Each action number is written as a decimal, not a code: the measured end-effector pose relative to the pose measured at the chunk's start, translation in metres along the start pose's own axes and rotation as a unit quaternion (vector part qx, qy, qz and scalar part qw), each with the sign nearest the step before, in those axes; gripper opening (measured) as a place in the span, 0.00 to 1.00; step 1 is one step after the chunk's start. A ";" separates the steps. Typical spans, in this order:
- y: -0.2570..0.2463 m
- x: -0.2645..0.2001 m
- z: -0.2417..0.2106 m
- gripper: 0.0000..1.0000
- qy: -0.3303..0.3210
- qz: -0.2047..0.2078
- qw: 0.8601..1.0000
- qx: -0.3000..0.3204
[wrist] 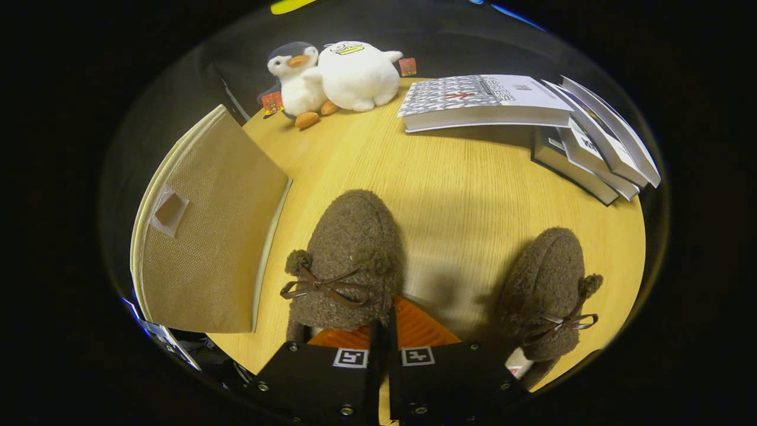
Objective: Open the storage box then place both shoes into the box .Put the left shoe in first, then the right shoe, with the right side of both shoes facing outward in a uniform manner.
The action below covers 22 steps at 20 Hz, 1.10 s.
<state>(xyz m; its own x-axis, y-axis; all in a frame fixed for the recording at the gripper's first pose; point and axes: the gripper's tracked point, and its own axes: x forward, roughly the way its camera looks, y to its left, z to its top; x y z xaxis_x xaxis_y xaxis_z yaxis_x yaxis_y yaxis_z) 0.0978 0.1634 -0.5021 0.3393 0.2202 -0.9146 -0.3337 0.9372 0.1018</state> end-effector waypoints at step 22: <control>0.210 -0.139 0.155 0.06 -0.070 0.118 0.986 -0.094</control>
<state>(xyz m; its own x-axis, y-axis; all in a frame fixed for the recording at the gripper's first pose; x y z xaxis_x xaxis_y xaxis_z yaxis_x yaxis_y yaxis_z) 0.1173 0.3718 -0.2931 0.3464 0.4736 -0.8098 -0.5703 0.7917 0.2191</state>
